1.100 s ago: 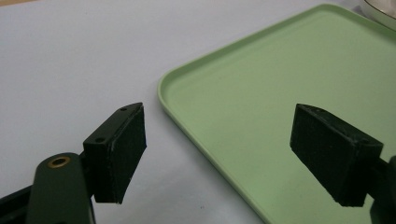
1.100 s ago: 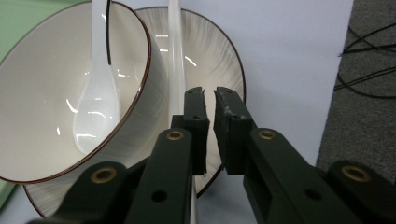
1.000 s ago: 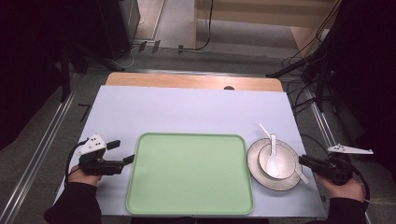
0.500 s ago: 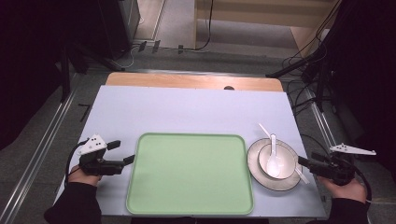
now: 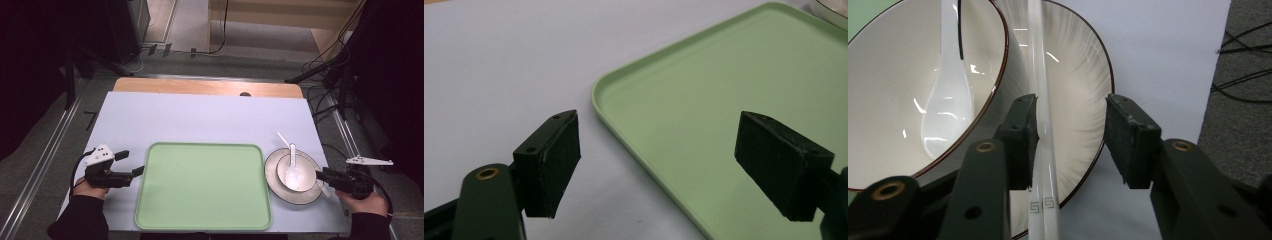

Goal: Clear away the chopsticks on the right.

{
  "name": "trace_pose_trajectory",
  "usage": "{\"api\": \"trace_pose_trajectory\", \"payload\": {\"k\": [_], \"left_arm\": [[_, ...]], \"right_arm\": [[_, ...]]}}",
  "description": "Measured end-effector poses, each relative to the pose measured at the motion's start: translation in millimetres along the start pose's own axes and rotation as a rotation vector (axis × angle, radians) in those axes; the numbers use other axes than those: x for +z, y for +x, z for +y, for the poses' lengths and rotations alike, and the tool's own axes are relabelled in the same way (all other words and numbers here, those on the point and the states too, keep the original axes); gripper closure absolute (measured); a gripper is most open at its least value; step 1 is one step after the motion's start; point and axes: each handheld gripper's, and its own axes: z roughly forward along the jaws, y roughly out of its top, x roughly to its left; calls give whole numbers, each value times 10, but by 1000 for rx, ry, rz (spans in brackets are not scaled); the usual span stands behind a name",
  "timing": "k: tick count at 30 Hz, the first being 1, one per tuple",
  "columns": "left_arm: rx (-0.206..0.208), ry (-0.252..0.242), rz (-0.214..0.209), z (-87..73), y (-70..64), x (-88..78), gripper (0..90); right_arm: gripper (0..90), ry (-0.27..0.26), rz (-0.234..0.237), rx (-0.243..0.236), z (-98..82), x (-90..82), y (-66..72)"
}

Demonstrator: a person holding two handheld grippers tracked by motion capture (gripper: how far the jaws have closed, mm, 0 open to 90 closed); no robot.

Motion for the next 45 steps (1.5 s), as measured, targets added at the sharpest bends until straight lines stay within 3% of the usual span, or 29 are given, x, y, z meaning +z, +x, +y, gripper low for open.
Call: {"api": "trace_pose_trajectory", "payload": {"k": [13,29,45], "left_arm": [[0,1,-1,0,1,2,185],[0,1,0,1,-2,6,184],[1,2,1,3,0,5,184]], "right_arm": [[741,29,-2,-18,19,61,39],[838,78,-1,-45,28,155,38],[852,75,57,38,80,64,-26]]}}
